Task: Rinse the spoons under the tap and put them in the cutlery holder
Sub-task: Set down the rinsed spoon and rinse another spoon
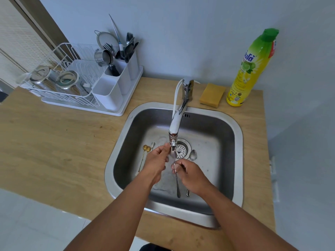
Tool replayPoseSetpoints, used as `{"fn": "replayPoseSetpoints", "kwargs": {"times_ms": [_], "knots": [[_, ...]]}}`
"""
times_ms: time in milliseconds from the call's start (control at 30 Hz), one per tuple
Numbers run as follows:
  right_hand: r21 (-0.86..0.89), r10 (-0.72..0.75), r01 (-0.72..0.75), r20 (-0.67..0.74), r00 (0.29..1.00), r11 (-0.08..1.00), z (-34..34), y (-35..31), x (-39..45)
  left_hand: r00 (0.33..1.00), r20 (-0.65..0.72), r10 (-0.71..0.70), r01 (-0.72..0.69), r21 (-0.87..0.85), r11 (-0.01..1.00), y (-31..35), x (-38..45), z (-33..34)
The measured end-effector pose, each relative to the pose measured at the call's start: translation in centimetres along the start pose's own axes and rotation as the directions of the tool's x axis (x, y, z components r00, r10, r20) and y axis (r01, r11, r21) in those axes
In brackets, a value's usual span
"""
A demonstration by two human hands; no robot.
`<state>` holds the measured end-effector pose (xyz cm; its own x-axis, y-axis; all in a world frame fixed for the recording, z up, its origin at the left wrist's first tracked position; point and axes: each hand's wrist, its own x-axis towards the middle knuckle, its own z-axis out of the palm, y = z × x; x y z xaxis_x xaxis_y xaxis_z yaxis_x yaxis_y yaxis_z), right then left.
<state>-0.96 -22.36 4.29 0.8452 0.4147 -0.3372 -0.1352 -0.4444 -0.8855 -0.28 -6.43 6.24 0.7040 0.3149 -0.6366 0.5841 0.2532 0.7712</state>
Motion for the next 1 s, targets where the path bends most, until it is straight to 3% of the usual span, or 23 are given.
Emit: {"fn": "replayPoseSetpoints", "kwargs": {"times_ms": [167, 300, 500, 833, 1000], "knots": [[-0.034, 0.042, -0.044, -0.065, 0.997, 0.998, 0.6, 0.2, 0.1, 0.999, -0.013, 0.049, -0.047, 0.109, 0.993, -0.4, 0.0, -0.2], [0.110, 0.075, -0.062, -0.124, 0.989, 0.992, 1.0, 0.3, 0.4, 0.991, 0.025, 0.134, -0.136, 0.135, 0.982, -1.1, -0.7, -0.8], [0.272, 0.140, -0.089, -0.171, 0.975, 0.958, 0.4, -0.7, 2.0, 0.989, 0.022, 0.144, -0.145, 0.264, 0.954, -2.6, -1.3, -1.5], [0.359, 0.282, -0.247, -0.048, 0.958, 0.900, -0.6, -0.5, 2.8, 0.996, 0.083, 0.038, -0.063, 0.321, 0.945, -2.8, -1.6, -0.8], [0.389, 0.335, -0.272, -0.101, 0.937, 0.880, -1.7, -0.3, 3.4, 0.982, 0.188, 0.000, -0.084, 0.438, 0.895, -3.5, -2.2, -1.7]]}}
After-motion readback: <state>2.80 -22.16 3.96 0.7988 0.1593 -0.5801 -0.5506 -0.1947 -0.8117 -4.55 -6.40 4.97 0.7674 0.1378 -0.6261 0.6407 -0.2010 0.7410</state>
